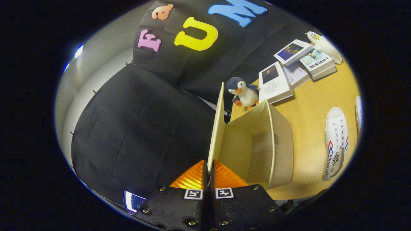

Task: Open the storage box then place both shoes into the box .Put the left shoe in first, then the right shoe, with the right side of both shoes facing outward in a uniform manner.

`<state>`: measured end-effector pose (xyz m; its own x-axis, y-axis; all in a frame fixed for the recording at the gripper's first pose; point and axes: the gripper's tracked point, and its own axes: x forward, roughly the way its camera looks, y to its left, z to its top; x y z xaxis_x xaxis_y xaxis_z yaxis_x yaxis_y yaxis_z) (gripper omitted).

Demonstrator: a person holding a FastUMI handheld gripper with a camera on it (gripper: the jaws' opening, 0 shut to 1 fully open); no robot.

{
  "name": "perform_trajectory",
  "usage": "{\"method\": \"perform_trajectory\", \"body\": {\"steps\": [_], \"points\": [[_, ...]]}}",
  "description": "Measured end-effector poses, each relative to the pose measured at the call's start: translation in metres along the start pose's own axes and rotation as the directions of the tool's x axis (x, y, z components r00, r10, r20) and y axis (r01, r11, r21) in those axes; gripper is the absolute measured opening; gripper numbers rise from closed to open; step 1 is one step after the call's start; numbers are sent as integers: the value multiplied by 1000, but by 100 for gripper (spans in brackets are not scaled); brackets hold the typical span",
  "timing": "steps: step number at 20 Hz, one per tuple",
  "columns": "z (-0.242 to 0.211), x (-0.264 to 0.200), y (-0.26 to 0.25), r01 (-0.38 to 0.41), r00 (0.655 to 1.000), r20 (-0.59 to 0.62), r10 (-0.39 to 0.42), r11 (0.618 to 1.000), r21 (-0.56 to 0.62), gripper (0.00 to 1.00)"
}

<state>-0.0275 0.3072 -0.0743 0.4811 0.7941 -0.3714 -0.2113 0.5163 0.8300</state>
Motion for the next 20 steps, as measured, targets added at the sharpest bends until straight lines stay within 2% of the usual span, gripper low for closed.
{"method": "perform_trajectory", "body": {"steps": [9,20], "points": [[-7,34,59,-24,1000,-9,23,992,-124,1],[-30,87,112,-50,998,-46,42,980,-194,1]]}}
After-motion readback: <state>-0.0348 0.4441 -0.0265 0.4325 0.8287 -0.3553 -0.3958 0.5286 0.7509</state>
